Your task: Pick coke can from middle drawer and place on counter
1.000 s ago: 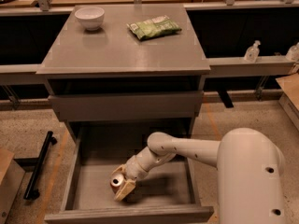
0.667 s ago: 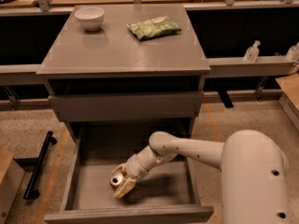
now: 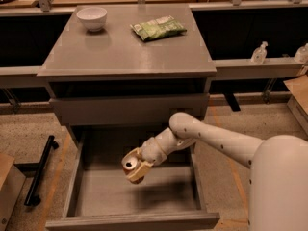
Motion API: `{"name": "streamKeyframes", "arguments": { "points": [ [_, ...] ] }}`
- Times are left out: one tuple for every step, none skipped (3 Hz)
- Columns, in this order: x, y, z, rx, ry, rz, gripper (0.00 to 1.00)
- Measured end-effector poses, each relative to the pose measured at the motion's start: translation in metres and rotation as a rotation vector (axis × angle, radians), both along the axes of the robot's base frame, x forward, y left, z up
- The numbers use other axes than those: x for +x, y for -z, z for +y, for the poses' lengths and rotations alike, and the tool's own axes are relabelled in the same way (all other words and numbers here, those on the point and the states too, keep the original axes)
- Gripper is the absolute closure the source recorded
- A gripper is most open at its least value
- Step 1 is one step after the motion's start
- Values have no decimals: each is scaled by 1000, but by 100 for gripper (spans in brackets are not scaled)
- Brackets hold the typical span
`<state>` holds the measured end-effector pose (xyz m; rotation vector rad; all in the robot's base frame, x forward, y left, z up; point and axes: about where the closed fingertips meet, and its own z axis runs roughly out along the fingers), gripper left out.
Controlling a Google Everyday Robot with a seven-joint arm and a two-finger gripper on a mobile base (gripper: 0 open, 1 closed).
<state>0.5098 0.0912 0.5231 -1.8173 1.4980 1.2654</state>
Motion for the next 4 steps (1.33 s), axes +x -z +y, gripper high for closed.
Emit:
{"name": "streamKeyframes", "arguments": {
  "points": [
    [5, -77, -25, -18, -27, -35, 100],
    [13, -160, -51, -72, -28, -104, 100],
    [30, -245, -69, -178, -11, -209, 100],
    [56, -325, -84, -292, 26, -317, 100]
  ]
}}
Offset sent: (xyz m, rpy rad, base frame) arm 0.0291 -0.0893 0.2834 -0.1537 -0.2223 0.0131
